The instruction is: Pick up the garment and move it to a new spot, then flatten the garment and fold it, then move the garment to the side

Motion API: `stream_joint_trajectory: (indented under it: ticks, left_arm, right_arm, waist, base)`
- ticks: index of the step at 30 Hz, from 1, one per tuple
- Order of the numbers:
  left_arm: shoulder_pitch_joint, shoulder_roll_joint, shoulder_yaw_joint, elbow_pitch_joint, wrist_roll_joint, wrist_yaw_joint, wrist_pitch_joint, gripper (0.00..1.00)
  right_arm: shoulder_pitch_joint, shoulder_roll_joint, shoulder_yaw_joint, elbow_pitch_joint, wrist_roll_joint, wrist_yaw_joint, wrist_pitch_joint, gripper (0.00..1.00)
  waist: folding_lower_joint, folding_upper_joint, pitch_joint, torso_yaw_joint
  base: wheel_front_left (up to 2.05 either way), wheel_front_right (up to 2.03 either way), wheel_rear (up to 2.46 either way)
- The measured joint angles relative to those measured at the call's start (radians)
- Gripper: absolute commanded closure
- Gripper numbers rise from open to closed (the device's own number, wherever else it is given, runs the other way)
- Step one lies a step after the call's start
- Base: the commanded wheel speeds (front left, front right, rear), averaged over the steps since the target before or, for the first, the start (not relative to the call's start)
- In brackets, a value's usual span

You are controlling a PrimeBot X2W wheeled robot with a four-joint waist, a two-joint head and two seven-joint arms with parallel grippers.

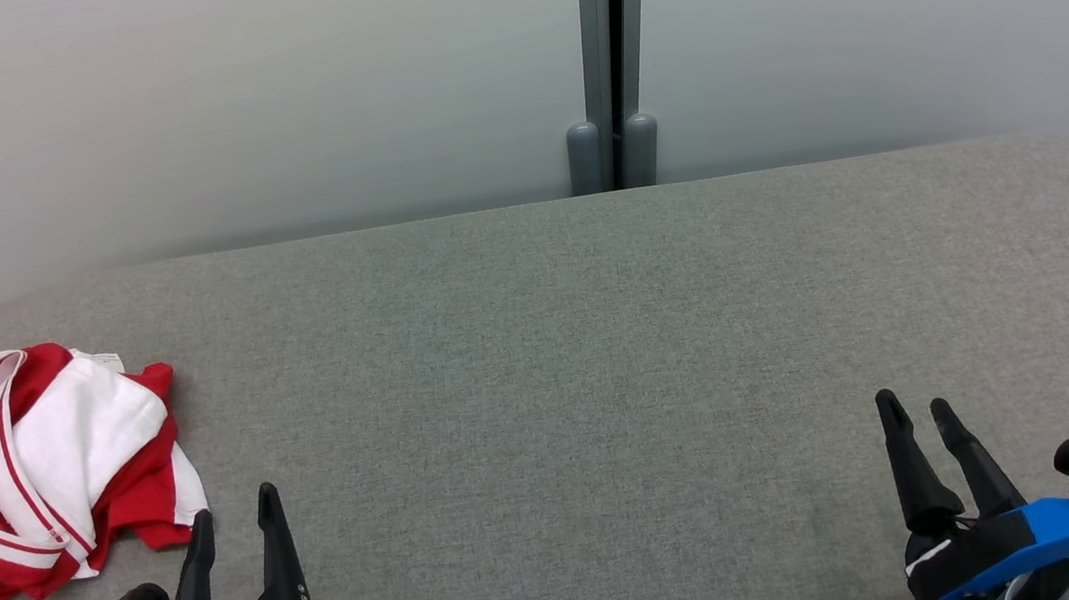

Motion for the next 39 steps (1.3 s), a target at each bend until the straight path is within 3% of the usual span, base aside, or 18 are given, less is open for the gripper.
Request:
stream_joint_trajectory:
  ticks: [39]
  left_arm:
    - [0.040, 0.009, -0.043, -0.007, 0.282, 0.057, -0.079, 0.00]
  right_arm:
    - [0.013, -0.003, 0.018, -0.007, -0.309, 0.001, -0.050, 0.00]
  waist:
    - [0.0000, 0.0000, -0.005, 0.000]
  base:
    - [0.00, 0.00, 0.00]
